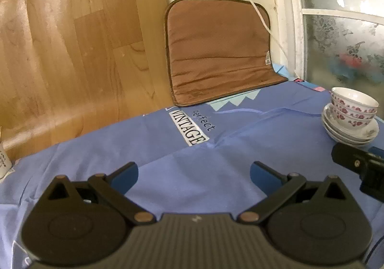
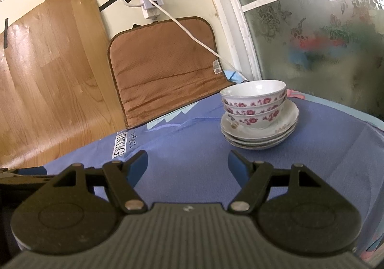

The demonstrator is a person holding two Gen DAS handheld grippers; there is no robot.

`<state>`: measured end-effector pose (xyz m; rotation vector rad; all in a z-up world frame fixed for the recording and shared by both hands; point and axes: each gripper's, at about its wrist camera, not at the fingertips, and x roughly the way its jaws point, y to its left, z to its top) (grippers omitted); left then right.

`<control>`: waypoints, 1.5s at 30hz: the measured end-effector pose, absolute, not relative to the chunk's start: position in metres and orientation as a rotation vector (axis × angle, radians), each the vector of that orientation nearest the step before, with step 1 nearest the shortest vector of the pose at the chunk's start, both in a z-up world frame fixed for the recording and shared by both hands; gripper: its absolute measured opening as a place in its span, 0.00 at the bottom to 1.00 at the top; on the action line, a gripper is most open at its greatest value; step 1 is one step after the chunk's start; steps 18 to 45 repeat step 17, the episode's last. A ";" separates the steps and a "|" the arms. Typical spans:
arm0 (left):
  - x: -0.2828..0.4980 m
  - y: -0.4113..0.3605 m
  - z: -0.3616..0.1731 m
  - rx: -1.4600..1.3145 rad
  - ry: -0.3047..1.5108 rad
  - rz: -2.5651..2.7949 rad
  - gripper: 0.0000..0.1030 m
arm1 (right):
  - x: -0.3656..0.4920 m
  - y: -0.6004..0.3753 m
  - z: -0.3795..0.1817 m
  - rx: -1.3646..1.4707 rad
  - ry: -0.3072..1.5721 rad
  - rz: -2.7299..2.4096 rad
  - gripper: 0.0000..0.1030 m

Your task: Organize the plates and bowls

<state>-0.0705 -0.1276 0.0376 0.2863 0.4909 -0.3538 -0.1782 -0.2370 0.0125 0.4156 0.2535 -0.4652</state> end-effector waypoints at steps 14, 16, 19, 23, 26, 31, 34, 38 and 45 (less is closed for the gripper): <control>-0.063 -0.122 0.028 0.214 0.584 -0.466 1.00 | -0.175 -0.236 0.010 0.404 0.274 -0.460 0.74; -0.063 -0.123 0.027 0.215 0.586 -0.468 1.00 | -0.175 -0.237 0.009 0.403 0.274 -0.461 0.75; -0.061 -0.123 0.027 0.209 0.591 -0.473 1.00 | -0.174 -0.237 0.009 0.402 0.274 -0.461 0.75; -0.061 -0.123 0.027 0.209 0.591 -0.473 1.00 | -0.174 -0.237 0.009 0.402 0.274 -0.461 0.75; -0.061 -0.123 0.027 0.209 0.591 -0.473 1.00 | -0.174 -0.237 0.009 0.402 0.274 -0.461 0.75; -0.061 -0.123 0.027 0.209 0.591 -0.473 1.00 | -0.174 -0.237 0.009 0.402 0.274 -0.461 0.75; -0.061 -0.123 0.027 0.209 0.591 -0.473 1.00 | -0.174 -0.237 0.009 0.402 0.274 -0.461 0.75; -0.061 -0.123 0.027 0.209 0.591 -0.473 1.00 | -0.174 -0.237 0.009 0.402 0.274 -0.461 0.75; -0.061 -0.123 0.027 0.209 0.591 -0.473 1.00 | -0.174 -0.237 0.009 0.402 0.274 -0.461 0.75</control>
